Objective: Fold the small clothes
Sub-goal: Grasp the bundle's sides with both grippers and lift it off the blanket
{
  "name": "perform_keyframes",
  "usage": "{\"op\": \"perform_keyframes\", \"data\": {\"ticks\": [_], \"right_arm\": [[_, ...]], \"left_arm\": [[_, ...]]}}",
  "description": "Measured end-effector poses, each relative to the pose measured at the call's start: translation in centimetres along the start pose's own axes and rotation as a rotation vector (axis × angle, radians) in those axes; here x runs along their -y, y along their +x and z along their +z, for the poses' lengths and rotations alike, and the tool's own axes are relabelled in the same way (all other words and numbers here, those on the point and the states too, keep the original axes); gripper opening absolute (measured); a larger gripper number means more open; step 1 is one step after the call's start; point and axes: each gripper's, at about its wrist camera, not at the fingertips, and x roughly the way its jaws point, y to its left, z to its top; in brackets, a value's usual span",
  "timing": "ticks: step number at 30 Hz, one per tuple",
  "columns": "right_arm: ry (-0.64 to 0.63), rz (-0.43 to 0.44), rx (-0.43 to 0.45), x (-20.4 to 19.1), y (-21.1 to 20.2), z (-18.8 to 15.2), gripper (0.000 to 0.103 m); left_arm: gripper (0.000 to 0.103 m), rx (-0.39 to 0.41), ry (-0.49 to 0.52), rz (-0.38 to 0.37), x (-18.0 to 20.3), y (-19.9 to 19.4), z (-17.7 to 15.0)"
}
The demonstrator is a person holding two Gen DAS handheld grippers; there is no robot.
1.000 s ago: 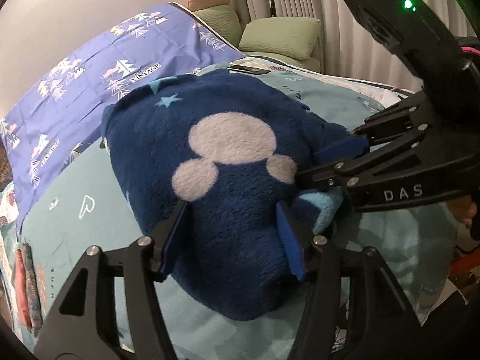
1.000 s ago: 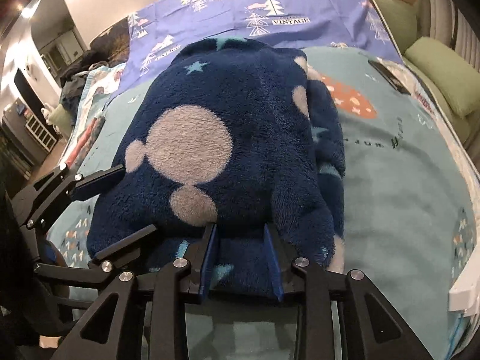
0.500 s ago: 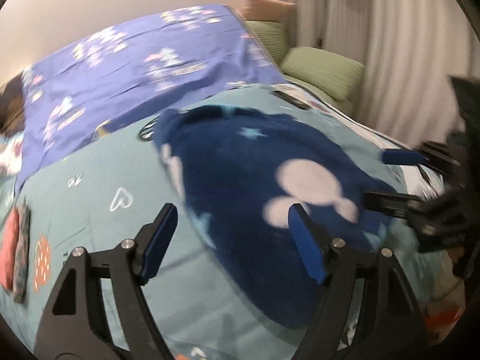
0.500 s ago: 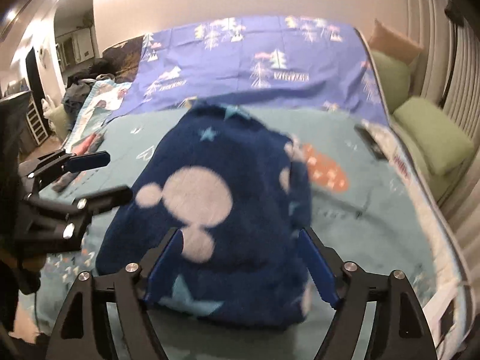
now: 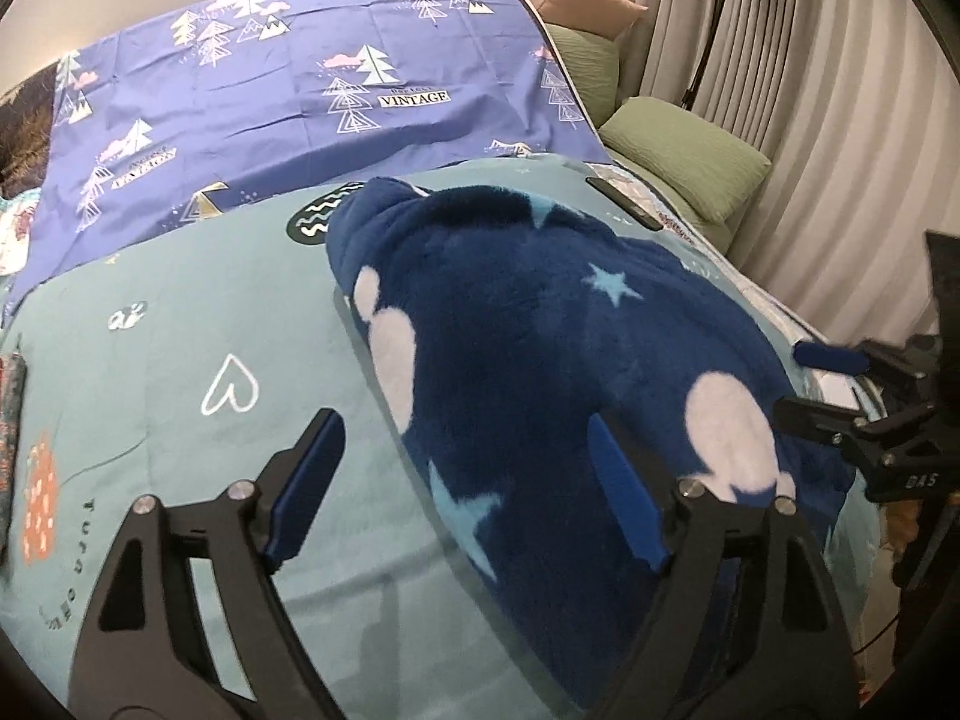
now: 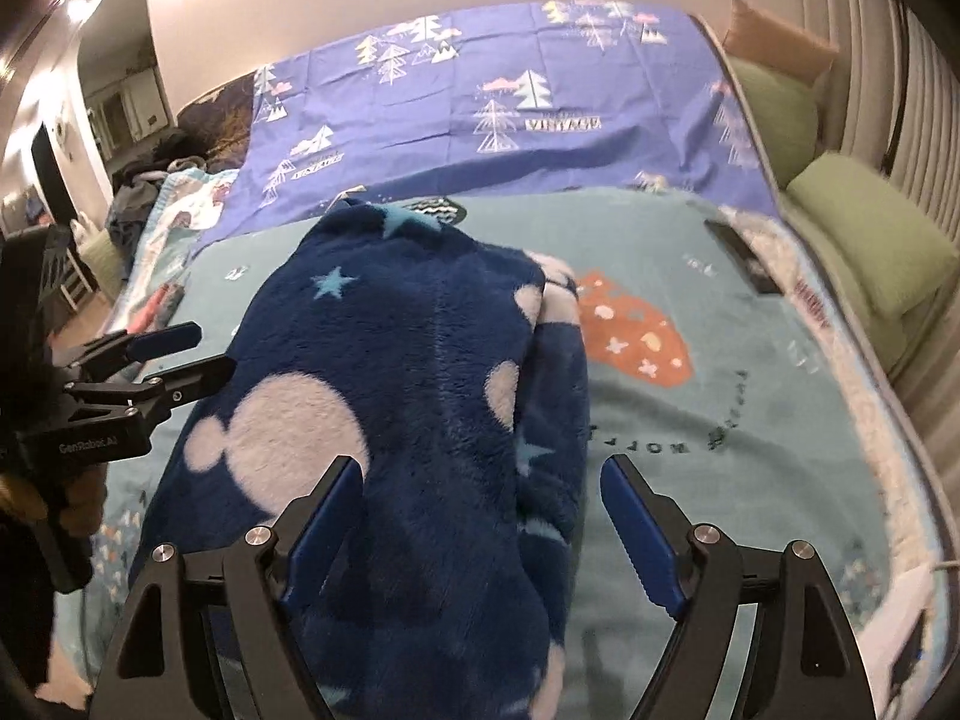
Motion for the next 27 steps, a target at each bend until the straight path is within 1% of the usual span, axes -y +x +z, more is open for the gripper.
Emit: {"op": "perform_keyframes", "data": {"ticks": [2, 3, 5, 7, 8, 9, 14, 17, 18, 22, 27], "right_arm": [[0.035, 0.063, -0.017, 1.2, 0.9, 0.3, 0.085], [0.063, 0.129, -0.034, 2.3, 1.8, 0.5, 0.086], [0.119, 0.222, -0.057, 4.0, 3.0, 0.8, 0.089], [0.189, 0.328, -0.083, 5.8, 4.4, 1.1, 0.091], [0.206, 0.366, -0.094, 6.4, 4.9, 1.2, 0.093], [0.213, 0.408, -0.104, 6.7, 5.5, 1.3, 0.093], [0.214, 0.56, -0.117, 7.6, 7.9, 1.9, 0.099], [0.249, 0.664, -0.148, 8.2, 9.9, 2.6, 0.1], [0.262, 0.707, -0.17, 8.4, 10.9, 2.8, 0.101], [0.253, 0.775, -0.189, 8.5, 12.6, 4.1, 0.102], [0.21, 0.806, -0.227, 7.9, 14.1, 5.6, 0.103]], "left_arm": [[0.091, -0.006, -0.021, -0.029, -0.7, 0.7, 0.4], [0.092, -0.014, -0.037, -0.053, -1.2, 1.1, 0.6], [0.097, -0.031, -0.071, -0.1, -2.1, 1.9, 0.8], [0.1, -0.051, -0.121, -0.159, -3.1, 2.8, 0.9], [0.101, -0.058, -0.139, -0.179, -3.4, 3.2, 0.9], [0.102, -0.067, -0.163, -0.207, -3.9, 3.8, 1.0], [0.103, -0.058, -0.187, -0.262, -4.2, 5.2, 1.4], [0.103, -0.065, -0.207, -0.31, -4.6, 6.3, 1.8], [0.103, -0.075, -0.221, -0.339, -4.8, 6.9, 2.0], [0.103, -0.128, -0.277, -0.448, -5.7, 9.1, 2.5], [0.103, -0.159, -0.292, -0.522, -5.8, 11.1, 2.7]]}}
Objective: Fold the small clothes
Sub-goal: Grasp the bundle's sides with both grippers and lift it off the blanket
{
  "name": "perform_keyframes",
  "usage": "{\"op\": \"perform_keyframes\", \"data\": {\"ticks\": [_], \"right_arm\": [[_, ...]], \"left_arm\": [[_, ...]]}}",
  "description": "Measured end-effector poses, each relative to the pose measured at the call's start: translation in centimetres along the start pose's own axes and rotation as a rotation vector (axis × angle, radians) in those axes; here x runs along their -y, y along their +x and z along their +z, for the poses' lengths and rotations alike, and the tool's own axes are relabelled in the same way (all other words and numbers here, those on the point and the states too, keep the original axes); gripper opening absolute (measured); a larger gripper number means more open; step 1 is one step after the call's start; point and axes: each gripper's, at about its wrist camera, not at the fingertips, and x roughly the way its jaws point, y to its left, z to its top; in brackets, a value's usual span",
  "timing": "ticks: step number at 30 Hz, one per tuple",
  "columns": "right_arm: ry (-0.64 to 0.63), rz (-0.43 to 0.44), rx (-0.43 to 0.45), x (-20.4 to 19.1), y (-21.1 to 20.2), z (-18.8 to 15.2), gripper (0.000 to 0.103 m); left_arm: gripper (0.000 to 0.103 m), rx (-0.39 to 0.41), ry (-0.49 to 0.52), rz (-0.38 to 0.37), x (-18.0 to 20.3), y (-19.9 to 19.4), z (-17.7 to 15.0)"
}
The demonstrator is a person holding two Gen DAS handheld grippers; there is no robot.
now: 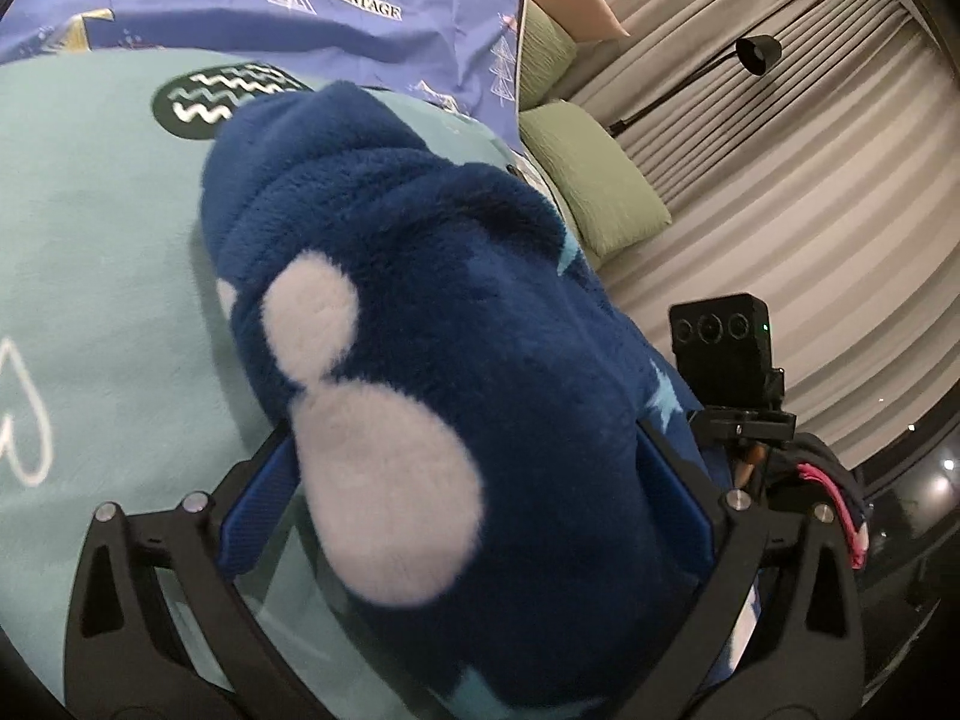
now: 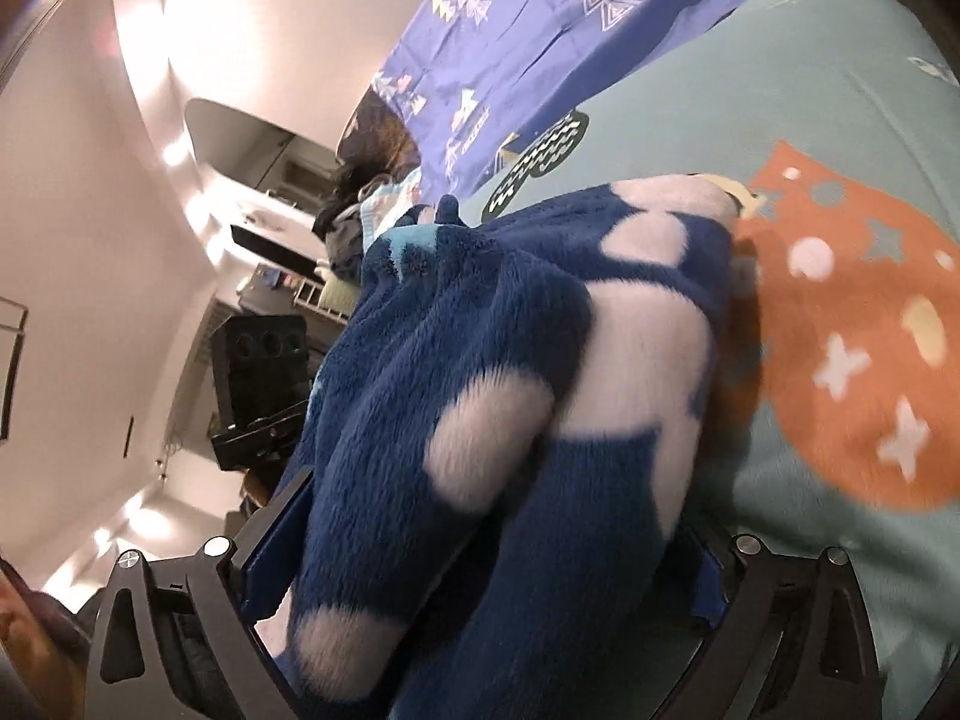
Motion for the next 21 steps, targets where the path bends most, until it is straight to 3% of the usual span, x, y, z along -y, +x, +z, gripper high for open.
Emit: {"op": "perform_keyframes", "data": {"ticks": [6, 10, 14, 21], "right_arm": [[-0.063, -0.025, 0.0, -0.9, 1.0, 0.1, 0.101], [-0.059, -0.025, 0.039, -1.4, 0.5, -0.2, 0.079], [-0.099, -0.093, 0.094, -3.7, -0.7, -0.8, 0.061], [-0.239, -0.189, 0.254, -11.4, -5.9, -2.0, 0.055]], "left_arm": [[0.103, -0.011, -0.014, -0.025, -0.1, 0.6, 0.0], [0.103, -0.002, -0.01, -0.004, 0.3, 0.6, -0.1], [0.083, 0.057, 0.059, 0.028, 2.8, -0.6, -0.4], [0.067, 0.187, 0.165, 0.023, 8.5, -4.7, 0.2]]}}
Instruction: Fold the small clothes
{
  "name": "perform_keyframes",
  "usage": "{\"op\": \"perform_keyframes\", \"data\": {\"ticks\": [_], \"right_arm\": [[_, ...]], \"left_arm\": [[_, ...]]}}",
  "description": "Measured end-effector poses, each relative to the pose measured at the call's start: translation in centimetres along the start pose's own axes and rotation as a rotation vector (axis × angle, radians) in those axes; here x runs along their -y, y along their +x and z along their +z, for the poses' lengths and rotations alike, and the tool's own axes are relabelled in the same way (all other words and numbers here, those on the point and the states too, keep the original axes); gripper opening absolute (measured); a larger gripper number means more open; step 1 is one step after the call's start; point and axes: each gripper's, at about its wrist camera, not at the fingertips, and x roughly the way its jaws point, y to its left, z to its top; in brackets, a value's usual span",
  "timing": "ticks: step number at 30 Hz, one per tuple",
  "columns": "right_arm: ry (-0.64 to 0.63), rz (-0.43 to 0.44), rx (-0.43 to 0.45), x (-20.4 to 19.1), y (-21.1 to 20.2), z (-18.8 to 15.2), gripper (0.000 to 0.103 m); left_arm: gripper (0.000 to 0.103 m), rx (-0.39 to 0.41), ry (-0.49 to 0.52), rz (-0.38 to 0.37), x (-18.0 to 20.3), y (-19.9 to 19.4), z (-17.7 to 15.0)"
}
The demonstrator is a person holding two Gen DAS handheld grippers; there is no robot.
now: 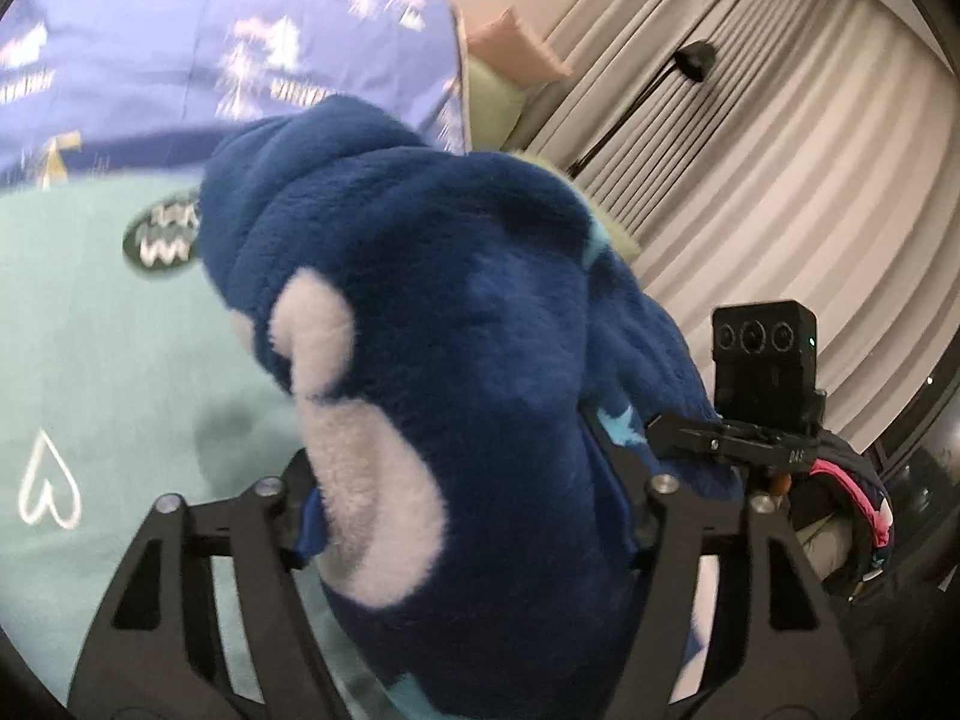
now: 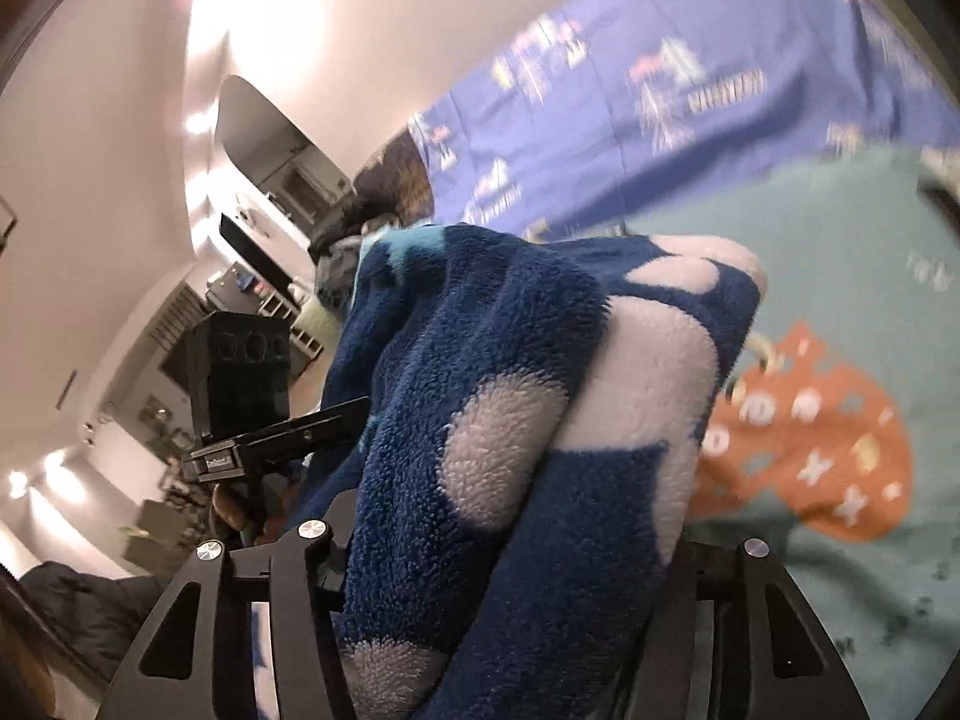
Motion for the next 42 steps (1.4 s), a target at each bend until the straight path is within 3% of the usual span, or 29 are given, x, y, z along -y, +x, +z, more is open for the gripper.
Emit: {"op": "perform_keyframes", "data": {"ticks": [4, 10, 20, 29, 38, 42], "right_arm": [[-0.049, -0.05, 0.089, -2.5, -3.3, 1.4, 0.054], [-0.075, -0.104, 0.155, -2.9, -7.2, 6.5, 0.053], [-0.079, -0.157, 0.194, 0.4, -7.1, 15.6, 0.053], [0.003, -0.148, 0.134, 8.0, -0.5, 19.7, 0.053], [0.021, -0.184, 0.011, 15.4, 9.0, 21.9, 0.053], [-0.012, -0.238, -0.082, 18.0, 13.1, 22.4, 0.053]], "left_arm": [[0.061, 0.07, 0.084, 0.009, 4.2, -1.8, 2.2], [0.059, 0.096, 0.244, 0.067, 9.9, -1.8, 7.1], [0.059, 0.109, 0.294, 0.15, 10.7, 1.7, 16.4], [0.059, 0.068, 0.259, 0.252, 5.7, 7.5, 19.7], [0.059, 0.012, 0.114, 0.314, -4.5, 13.7, 20.0], [0.059, -0.008, 0.082, 0.378, -8.5, 16.3, 19.3]]}}
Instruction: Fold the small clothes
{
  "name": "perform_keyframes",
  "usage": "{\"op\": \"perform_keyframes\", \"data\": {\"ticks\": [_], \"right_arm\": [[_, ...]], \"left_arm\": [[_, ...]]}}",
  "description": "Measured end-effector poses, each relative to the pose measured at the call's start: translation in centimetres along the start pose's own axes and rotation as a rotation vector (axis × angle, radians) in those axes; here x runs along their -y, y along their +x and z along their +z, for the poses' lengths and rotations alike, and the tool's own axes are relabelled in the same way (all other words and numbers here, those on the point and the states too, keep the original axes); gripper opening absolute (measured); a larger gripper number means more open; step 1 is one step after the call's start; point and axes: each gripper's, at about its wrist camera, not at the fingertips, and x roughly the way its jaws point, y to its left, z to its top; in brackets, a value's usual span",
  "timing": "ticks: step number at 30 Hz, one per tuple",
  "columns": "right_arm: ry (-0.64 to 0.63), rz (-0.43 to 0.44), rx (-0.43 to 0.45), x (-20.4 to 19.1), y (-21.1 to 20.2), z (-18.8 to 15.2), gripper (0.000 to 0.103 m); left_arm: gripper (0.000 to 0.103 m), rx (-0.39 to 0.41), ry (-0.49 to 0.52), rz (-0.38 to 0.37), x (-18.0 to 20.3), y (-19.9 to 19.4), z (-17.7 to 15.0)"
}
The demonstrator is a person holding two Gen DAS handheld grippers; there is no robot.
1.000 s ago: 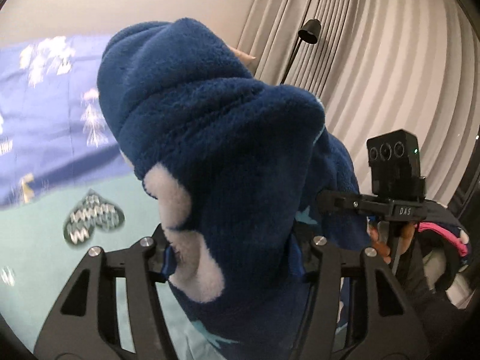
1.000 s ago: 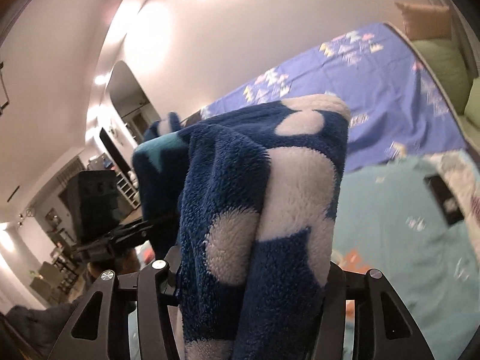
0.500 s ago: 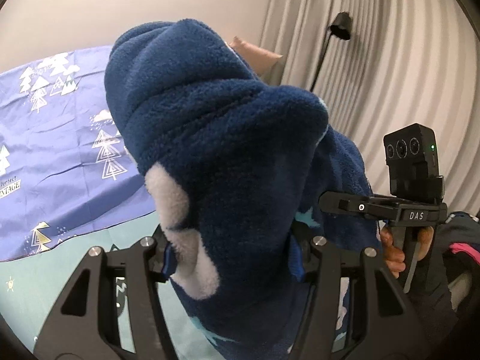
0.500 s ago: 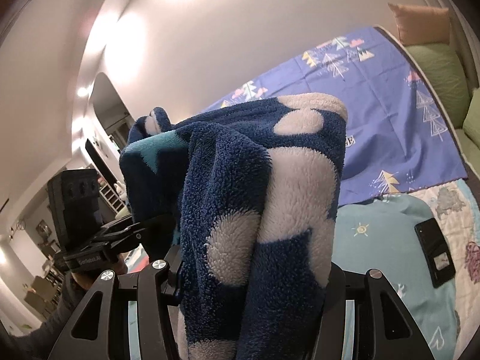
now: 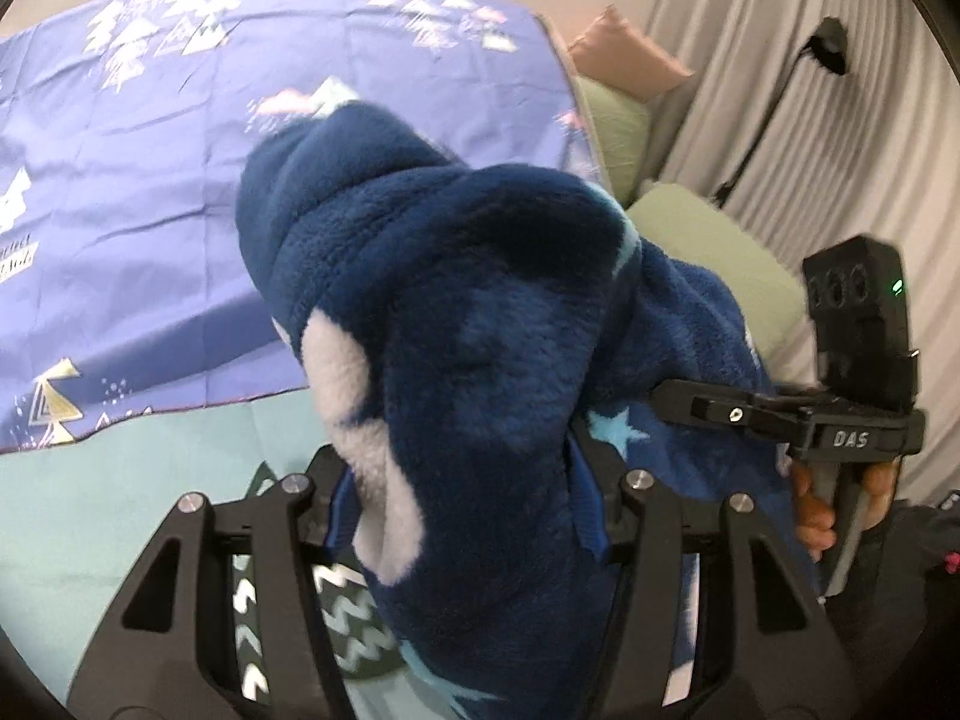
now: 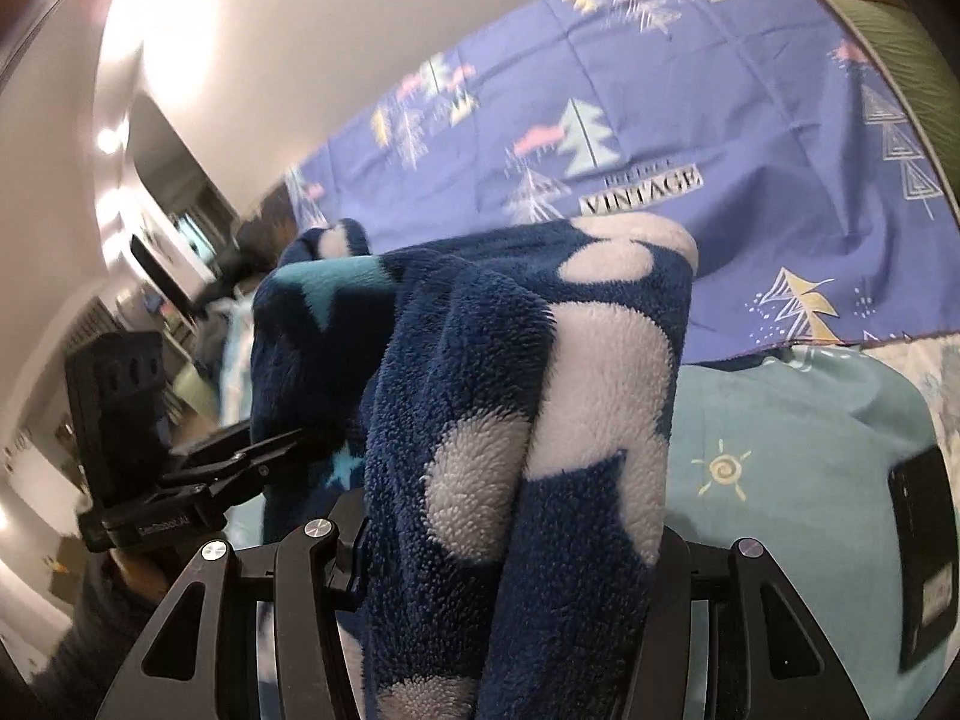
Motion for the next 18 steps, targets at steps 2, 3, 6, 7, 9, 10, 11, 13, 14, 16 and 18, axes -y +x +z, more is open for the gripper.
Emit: {"op": "perform_keyframes", "data": {"ticks": [2, 3, 6, 7, 9, 10, 11, 13, 14, 16, 18], "right_arm": [[0.005, -0.013, -0.045, 0.9, 2.2, -0.2, 0.055], [0.008, -0.019, -0.063, 1.5, 3.3, -0.4, 0.056], [0.062, 0.011, -0.055, 4.0, 5.3, -1.5, 0.065], [0.085, 0.033, -0.047, 4.6, 5.4, -1.8, 0.066], [0.117, 0.063, -0.037, 5.4, 5.2, -2.2, 0.067], [0.116, 0.059, -0.036, 5.4, 5.2, -2.4, 0.067], [0.112, 0.05, -0.035, 5.4, 5.1, -2.3, 0.068], [0.106, 0.031, -0.038, 5.4, 5.2, -2.3, 0.071], [0.105, 0.021, -0.039, 5.3, 5.2, -2.3, 0.074], [0.106, -0.002, -0.037, 5.3, 5.1, -2.2, 0.078], [0.115, -0.025, -0.035, 5.3, 4.7, -2.3, 0.081]], "left_arm": [[0.06, -0.017, -0.01, 0.041, -0.5, 1.9, -0.8], [0.06, -0.027, -0.008, 0.072, -0.8, 2.9, -1.3], [0.065, 0.005, 0.031, 0.138, -0.8, 4.7, -2.6], [0.066, 0.019, 0.014, 0.131, -1.0, 4.9, -2.8], [0.067, 0.03, -0.014, 0.113, -1.2, 5.2, -3.0], [0.068, 0.037, -0.011, 0.116, -1.2, 5.3, -3.2], [0.068, 0.043, -0.009, 0.118, -1.1, 5.3, -3.3], [0.068, 0.05, -0.014, 0.116, -1.2, 5.4, -3.4], [0.068, 0.05, -0.017, 0.114, -1.3, 5.4, -3.4], [0.068, 0.052, -0.011, 0.119, -1.4, 5.2, -3.4], [0.069, 0.061, 0.009, 0.141, -1.1, 5.0, -3.3]]}}
